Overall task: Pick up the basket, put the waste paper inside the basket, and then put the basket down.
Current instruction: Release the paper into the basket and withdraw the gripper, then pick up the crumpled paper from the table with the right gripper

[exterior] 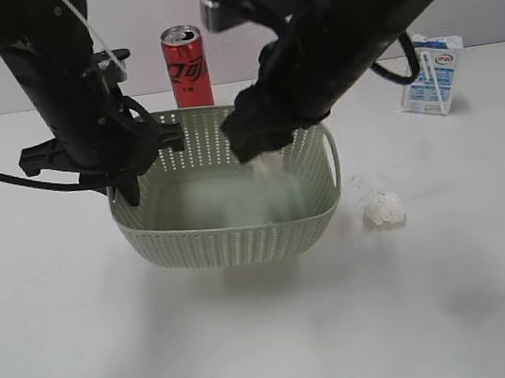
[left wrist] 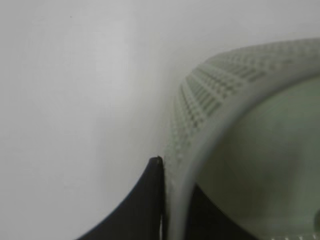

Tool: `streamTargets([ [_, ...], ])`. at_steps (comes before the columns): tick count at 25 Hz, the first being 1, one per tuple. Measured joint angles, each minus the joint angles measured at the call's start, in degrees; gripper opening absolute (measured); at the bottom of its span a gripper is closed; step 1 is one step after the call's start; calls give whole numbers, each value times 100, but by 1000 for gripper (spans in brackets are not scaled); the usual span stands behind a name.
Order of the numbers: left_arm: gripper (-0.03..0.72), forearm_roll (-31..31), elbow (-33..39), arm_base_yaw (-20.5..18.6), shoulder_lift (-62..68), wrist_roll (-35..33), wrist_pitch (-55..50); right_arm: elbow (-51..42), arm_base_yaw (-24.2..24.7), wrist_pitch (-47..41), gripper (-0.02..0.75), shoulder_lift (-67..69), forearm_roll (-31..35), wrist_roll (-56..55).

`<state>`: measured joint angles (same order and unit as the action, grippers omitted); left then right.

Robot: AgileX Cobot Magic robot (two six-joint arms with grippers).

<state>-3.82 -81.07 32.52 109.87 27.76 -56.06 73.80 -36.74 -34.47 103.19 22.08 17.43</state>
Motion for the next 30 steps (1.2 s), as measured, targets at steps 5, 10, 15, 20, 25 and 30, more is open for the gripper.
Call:
streamTargets([
  [5, -17, 0, 0, 0, 0, 0, -5, 31, -35, -212, 606, -88, -253, 68],
  [10, -17, 0, 0, 0, 0, 0, -5, 147, 430, -377, 606, -691, -898, -550],
  [15, -17, 0, 0, 0, 0, 0, -5, -82, 1385, -810, 600, -820, -1088, -681],
  [20, -17, 141, 0, 0, 0, 0, -5, -1134, 1606, -189, 593, -513, -1063, -705],
  [25, -17, 303, 0, -38, 0, 0, -68, -1608, 1601, 915, 592, 129, -860, -705],
  [30, -17, 329, 0, -104, 0, 0, -89, -1608, 1601, 1482, 592, 704, -835, -705],
])
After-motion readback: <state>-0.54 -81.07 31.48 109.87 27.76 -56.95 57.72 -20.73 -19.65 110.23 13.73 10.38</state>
